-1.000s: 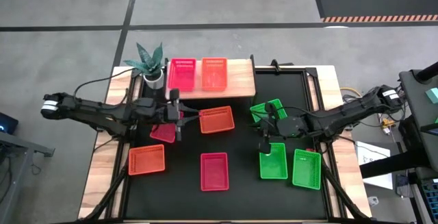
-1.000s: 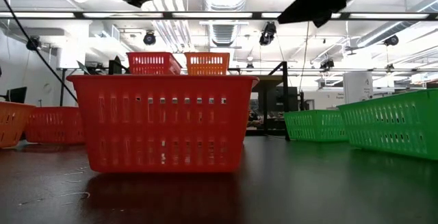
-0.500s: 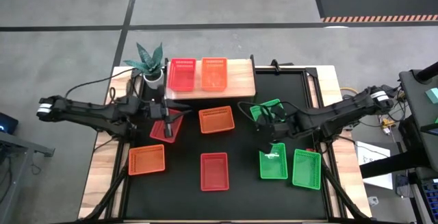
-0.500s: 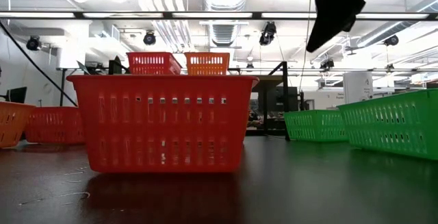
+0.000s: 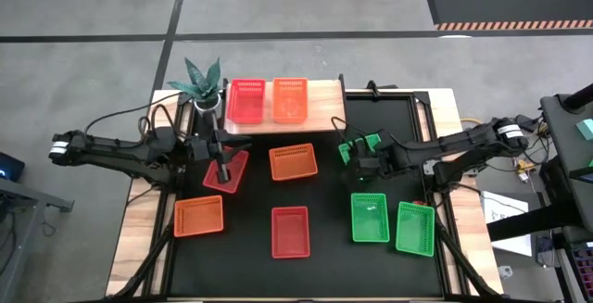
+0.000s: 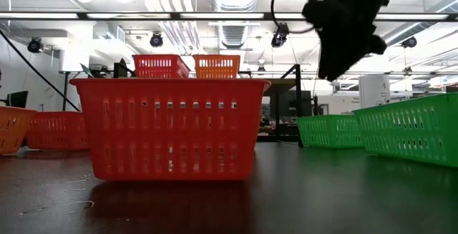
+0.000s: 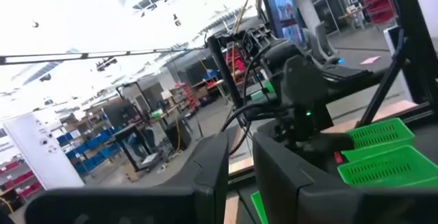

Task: Stack baskets on shelf by color
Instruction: Put the top green basket on the shelf

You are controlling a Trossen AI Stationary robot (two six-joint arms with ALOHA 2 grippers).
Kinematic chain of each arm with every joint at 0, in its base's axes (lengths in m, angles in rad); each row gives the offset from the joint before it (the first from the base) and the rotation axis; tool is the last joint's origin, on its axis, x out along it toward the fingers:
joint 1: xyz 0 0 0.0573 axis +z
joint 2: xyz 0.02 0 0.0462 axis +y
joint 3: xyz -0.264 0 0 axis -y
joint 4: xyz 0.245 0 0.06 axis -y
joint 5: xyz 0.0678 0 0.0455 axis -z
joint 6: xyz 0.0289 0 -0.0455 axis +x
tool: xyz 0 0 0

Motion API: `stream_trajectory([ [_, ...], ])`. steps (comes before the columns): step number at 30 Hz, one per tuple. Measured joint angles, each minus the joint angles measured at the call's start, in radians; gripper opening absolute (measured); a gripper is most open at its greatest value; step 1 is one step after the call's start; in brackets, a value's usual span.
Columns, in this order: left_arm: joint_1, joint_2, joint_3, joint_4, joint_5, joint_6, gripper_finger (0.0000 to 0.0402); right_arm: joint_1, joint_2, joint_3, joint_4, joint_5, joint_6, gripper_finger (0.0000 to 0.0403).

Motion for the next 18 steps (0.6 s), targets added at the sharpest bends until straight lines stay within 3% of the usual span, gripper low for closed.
stream_trajectory([
  [9, 0.000, 0.013, -0.007, 0.000, 0.000, 0.000, 0.0051, -0.116, 0.133, -0.001, 0.056, -0.012, -0.084, 0.0137],
  [18, 0.000, 0.008, -0.015, 0.001, 0.000, 0.005, 0.0051, -0.130, 0.236, -0.001, 0.100, -0.062, -0.104, 0.0135],
])
